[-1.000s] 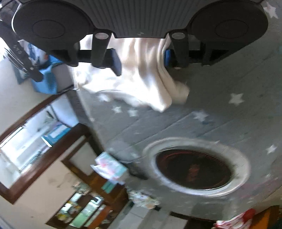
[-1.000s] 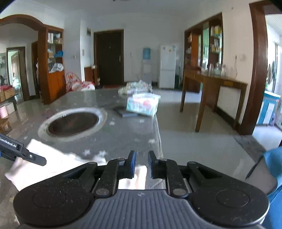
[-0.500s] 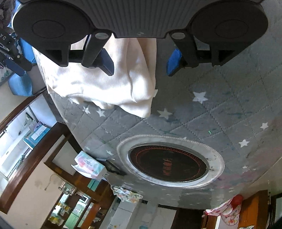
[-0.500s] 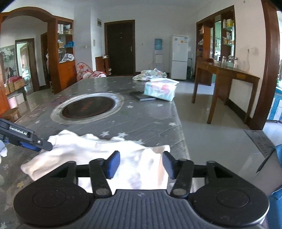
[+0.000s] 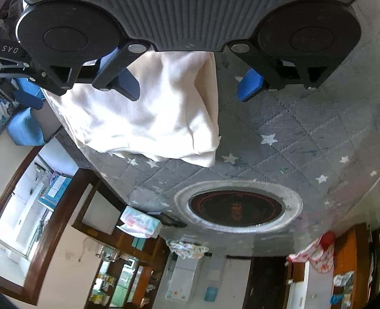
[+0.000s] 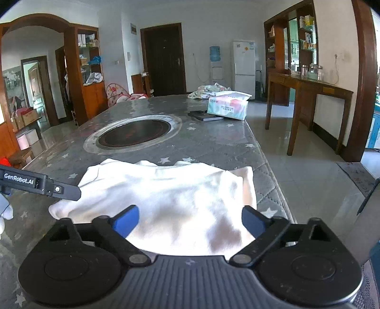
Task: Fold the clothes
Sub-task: 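Open both tools and withdraw them from the folded sweatshirt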
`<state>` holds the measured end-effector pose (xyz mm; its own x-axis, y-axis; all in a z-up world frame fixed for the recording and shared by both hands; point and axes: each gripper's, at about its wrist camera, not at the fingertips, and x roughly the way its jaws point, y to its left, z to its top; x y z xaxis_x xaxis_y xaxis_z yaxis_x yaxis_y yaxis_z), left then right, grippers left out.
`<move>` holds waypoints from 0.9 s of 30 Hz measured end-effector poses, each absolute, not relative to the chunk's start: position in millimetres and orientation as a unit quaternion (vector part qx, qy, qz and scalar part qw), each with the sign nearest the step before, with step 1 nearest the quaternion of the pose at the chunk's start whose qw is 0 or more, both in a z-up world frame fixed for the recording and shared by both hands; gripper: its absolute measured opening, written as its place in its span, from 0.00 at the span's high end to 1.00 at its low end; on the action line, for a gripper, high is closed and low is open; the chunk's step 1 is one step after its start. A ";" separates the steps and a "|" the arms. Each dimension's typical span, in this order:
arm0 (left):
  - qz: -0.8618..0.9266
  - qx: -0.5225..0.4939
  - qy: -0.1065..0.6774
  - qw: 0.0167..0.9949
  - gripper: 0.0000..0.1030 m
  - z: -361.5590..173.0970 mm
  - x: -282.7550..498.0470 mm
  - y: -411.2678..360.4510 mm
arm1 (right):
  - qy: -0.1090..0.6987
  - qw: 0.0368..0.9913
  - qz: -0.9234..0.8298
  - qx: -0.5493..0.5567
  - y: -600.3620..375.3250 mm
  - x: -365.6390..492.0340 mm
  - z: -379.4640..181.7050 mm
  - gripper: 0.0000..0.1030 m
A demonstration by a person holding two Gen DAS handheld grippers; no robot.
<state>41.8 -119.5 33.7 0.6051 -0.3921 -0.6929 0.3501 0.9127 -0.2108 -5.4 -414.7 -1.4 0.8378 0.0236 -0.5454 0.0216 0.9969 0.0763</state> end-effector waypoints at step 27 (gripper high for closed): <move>-0.200 0.031 0.351 0.914 0.00 34.3 -19.3 -118.7 | 0.263 0.963 -0.016 0.052 -397.2 -45.3 -6.7 0.00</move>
